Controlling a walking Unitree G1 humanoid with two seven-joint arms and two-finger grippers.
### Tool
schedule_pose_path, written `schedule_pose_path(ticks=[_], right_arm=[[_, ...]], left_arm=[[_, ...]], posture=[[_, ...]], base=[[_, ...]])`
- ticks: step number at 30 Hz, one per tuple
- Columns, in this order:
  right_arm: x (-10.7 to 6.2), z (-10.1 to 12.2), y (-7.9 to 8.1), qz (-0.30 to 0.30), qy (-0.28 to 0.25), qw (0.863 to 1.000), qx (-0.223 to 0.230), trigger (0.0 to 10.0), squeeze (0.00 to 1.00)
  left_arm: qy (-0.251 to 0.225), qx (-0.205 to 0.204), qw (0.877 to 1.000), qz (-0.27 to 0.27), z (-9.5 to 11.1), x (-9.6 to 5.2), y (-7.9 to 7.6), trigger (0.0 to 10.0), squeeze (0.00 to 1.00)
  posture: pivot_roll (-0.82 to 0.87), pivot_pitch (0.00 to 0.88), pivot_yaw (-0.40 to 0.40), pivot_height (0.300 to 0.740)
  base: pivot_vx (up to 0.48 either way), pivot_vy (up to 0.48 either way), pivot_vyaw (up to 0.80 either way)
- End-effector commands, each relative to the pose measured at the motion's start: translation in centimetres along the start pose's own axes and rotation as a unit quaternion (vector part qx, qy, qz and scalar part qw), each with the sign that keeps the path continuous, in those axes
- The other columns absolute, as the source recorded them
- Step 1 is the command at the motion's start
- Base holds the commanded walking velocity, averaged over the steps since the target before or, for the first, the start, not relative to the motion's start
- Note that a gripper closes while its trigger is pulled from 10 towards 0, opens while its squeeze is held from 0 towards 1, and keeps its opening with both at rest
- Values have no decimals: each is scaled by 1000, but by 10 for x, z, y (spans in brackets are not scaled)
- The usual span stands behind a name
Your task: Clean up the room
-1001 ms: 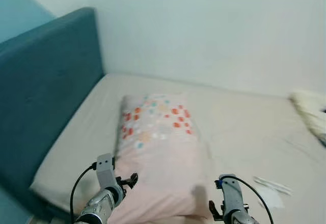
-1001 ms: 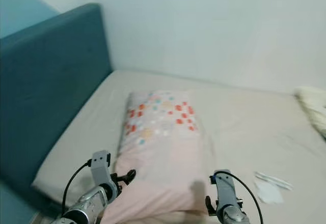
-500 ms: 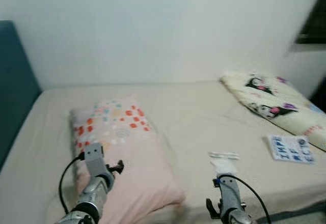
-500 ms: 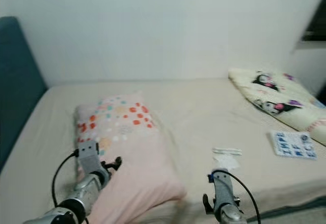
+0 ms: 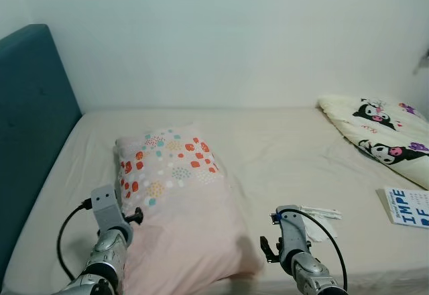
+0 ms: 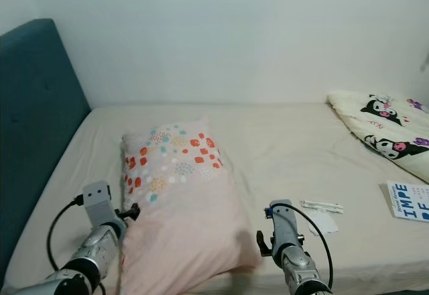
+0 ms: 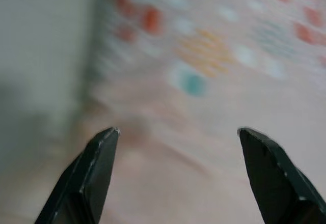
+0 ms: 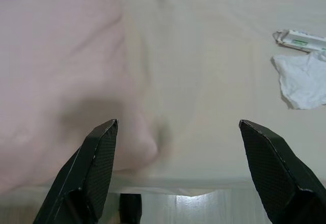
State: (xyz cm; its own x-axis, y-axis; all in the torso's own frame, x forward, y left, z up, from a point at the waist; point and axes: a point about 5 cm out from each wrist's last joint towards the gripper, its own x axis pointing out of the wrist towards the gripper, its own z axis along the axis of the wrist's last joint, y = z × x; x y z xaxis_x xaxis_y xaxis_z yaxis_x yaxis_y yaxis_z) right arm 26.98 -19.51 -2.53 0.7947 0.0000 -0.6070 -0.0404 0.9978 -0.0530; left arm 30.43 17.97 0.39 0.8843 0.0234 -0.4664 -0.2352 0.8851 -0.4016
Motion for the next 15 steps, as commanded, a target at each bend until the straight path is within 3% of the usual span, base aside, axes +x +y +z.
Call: schedule_pose_path(ticks=[1,4,7,8,9,15], right_arm=[[1,7,-3,-7,-16,1000,12,10000,0],[2,16,-5,-7,-34,999,14,10000,0],[2,21,-7,-9,-45,999,14,10000,0],[2,28,-9,-10,-60,998,18,10000,0],[2,30,-11,-10,-66,998,19,10000,0],[2,35,-15,-12,-78,997,24,10000,0]], left_arm=[[35,-46,997,-54,-15,-1,-13,10000,0],[53,-61,990,-114,-25,-3,-26,10000,0],[51,-33,991,-123,-24,-3,-28,10000,0],[28,78,993,-83,-16,-1,-23,10000,0],[17,93,993,-65,-11,0,-20,10000,0],[-12,97,995,-33,6,3,-15,10000,0]], posture=[[-52,0,-26,700],[-75,0,-23,685],[-88,0,-21,675],[-104,0,-16,665],[-111,0,-13,660],[-123,0,-14,645]], base=[[0,0,0],[0,0,0],[0,0,0],[0,0,0],[0,0,0],[0,0,0]])
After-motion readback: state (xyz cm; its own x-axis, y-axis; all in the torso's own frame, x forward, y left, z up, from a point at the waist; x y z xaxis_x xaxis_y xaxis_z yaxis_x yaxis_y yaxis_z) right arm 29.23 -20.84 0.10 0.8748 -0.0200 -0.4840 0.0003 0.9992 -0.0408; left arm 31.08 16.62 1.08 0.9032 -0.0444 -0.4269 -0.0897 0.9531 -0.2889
